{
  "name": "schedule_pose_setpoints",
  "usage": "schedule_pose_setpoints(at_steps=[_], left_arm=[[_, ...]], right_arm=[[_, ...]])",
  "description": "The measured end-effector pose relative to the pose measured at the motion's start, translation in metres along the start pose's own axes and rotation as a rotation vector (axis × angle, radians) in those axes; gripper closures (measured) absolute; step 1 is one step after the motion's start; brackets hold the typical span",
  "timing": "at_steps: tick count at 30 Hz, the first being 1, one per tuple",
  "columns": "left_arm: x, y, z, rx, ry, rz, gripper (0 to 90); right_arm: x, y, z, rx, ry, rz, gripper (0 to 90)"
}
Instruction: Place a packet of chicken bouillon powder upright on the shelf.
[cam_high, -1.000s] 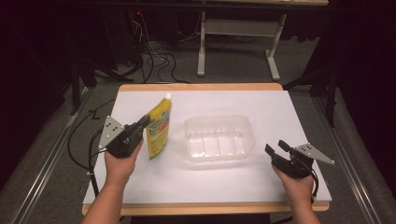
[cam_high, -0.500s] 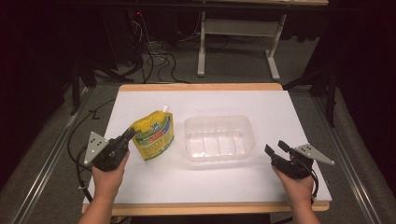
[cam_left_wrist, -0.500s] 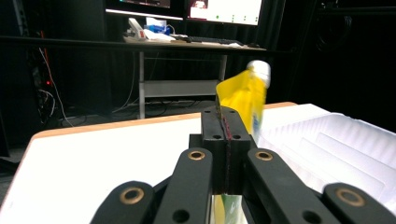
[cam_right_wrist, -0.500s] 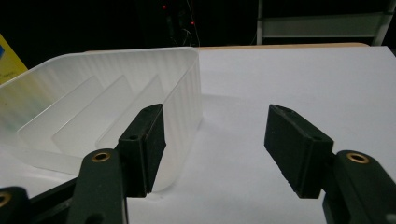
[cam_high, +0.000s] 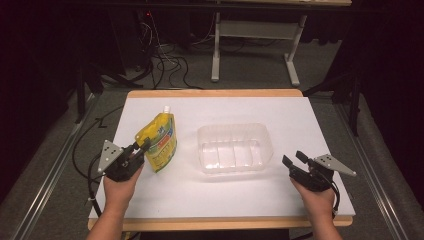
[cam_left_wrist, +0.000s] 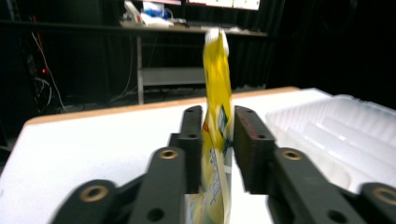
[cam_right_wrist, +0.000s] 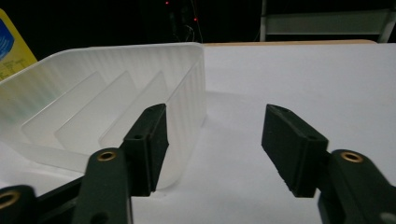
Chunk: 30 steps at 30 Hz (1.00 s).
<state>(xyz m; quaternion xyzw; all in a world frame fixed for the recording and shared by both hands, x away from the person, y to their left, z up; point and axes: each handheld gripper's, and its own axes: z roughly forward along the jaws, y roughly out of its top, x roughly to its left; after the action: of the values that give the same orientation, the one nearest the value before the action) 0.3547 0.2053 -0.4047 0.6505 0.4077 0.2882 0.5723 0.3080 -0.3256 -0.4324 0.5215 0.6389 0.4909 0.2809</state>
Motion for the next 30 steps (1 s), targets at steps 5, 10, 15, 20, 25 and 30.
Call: schedule_pose_setpoints(at_steps=[5,10,15,20,25,30], left_arm=[[-0.005,-0.003,0.016,0.051,0.008,0.038,81.6],[-0.010,-0.003,0.017,0.048,0.023,0.051,90.0],[-0.009,-0.002,0.014,0.037,0.021,0.040,90.0],[-0.008,0.002,0.006,0.015,0.027,0.029,90.0],[-0.006,0.007,-0.004,-0.012,0.025,0.021,90.0],[-0.009,0.022,-0.017,-0.055,0.013,0.011,90.0]], right_arm=[[0.009,0.002,0.015,0.062,-0.027,-0.049,81.9],[0.013,0.006,0.050,0.143,-0.060,-0.076,90.0],[0.024,0.000,0.060,0.178,-0.021,-0.132,90.0],[0.037,-0.002,0.058,0.175,0.015,-0.151,90.0],[0.051,-0.003,0.059,0.177,0.035,-0.171,90.0],[0.057,-0.001,0.066,0.171,0.057,-0.177,90.0]])
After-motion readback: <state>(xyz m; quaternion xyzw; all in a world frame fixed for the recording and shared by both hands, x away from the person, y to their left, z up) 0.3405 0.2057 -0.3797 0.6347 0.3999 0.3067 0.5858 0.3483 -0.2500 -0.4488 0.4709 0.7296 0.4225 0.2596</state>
